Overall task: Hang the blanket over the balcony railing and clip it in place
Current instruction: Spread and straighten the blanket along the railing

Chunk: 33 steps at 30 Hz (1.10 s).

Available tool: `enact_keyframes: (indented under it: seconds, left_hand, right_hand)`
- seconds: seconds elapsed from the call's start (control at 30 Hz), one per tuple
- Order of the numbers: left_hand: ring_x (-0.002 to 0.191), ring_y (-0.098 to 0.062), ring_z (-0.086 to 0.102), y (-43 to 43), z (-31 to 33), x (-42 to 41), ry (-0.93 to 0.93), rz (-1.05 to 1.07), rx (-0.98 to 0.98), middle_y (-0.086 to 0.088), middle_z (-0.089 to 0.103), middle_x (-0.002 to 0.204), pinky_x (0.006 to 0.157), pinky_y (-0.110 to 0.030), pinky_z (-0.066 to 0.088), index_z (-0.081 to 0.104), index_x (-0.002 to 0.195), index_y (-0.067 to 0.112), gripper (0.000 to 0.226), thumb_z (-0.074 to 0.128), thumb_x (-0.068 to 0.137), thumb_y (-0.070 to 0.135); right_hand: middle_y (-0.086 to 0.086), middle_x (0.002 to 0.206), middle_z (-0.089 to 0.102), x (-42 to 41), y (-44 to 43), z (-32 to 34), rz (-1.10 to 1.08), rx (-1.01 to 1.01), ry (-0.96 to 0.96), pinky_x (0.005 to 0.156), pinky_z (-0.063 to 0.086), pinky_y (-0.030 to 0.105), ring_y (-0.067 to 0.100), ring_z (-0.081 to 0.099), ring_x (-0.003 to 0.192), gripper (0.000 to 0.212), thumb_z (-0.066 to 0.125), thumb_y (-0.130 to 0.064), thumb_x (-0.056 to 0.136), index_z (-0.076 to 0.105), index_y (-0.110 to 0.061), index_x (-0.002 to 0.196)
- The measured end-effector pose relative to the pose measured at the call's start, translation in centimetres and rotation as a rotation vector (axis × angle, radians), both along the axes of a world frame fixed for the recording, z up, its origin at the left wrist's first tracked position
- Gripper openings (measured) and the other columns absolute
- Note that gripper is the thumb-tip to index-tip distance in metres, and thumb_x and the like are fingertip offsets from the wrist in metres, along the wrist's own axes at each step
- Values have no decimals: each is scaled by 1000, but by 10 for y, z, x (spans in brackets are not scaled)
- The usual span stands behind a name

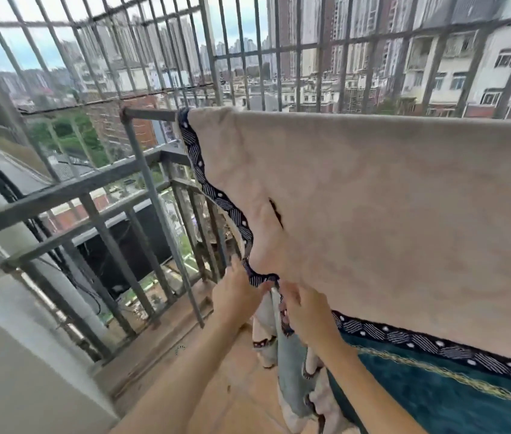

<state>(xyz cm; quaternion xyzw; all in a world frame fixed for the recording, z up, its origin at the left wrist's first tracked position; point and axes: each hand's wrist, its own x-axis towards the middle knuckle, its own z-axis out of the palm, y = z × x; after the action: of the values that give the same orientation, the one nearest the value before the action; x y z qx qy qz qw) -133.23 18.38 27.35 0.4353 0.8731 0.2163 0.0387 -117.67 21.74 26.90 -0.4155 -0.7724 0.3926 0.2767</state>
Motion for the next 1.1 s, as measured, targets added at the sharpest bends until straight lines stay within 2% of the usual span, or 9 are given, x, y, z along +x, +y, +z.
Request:
enact_keyframes:
  seconds: [0.1,0.23,0.33,0.5,0.63,0.77,0.9,1.0,1.1]
  left_hand:
    - [85,-25,66,35,8,-19,249,-81,28,-2,62,95,65,-35,52,53,104,15,39,49,94,52]
    - [79,-26,67,53,-13,-37,323,-327,-107,-3,65,90,65,-38,55,61,93,14,24,41,100,27]
    - [57,-21,63,43,-39,-39,294,-421,-162,-1,62,71,44,-30,50,62,78,17,8,66,85,14]
    - [28,-11,43,47,-91,-69,301,-509,-224,5,45,40,23,-20,30,47,48,23,44,89,43,16]
    - [27,-7,41,49,-160,-53,113,-701,-447,8,45,40,26,-16,25,50,46,25,42,91,43,28]
    - [76,-17,69,32,-202,-29,29,-874,-528,1,70,85,60,-27,52,68,94,22,16,67,85,35]
    - [128,-30,48,23,-215,-24,-27,-1031,-725,-14,52,139,104,-39,37,46,139,7,43,36,105,30]
    - [119,-25,55,20,-222,-45,-108,-1013,-765,-8,58,131,96,-38,45,50,133,12,53,44,98,52]
    - [109,-22,61,32,-207,-72,-311,-846,-554,-4,61,123,83,-30,48,42,135,14,62,50,92,57]
  right_hand:
    - [-1,54,53,-32,37,23,-85,109,67,56,47,36,14,51,49,57,33,-62,96,53,-19,64]
    - [-1,50,55,-75,72,42,-125,317,-280,52,43,29,19,54,50,72,24,-76,88,53,-18,57]
    - [4,73,67,-105,79,30,-92,358,-484,58,43,29,23,65,68,52,33,-52,98,59,-15,73]
    - [7,92,70,-120,79,-22,-92,298,-697,63,44,28,25,68,88,34,38,-29,101,65,-10,94]
    - [-2,66,50,-101,72,-81,-108,102,-881,44,17,25,23,58,75,34,41,-22,98,43,-18,64]
    - [4,79,61,-73,49,-138,-183,-174,-1038,56,32,27,24,57,72,33,41,-15,98,43,-13,65]
    - [9,102,62,-58,21,-167,-269,-412,-1088,72,36,28,27,59,108,17,44,-14,95,59,-7,90]
    - [10,118,63,-51,14,-169,-412,-477,-1054,81,46,31,27,60,109,26,46,-19,95,62,-8,112]
    - [8,104,67,-51,5,-164,-544,-499,-904,73,42,28,27,64,103,21,45,-21,96,61,-15,83]
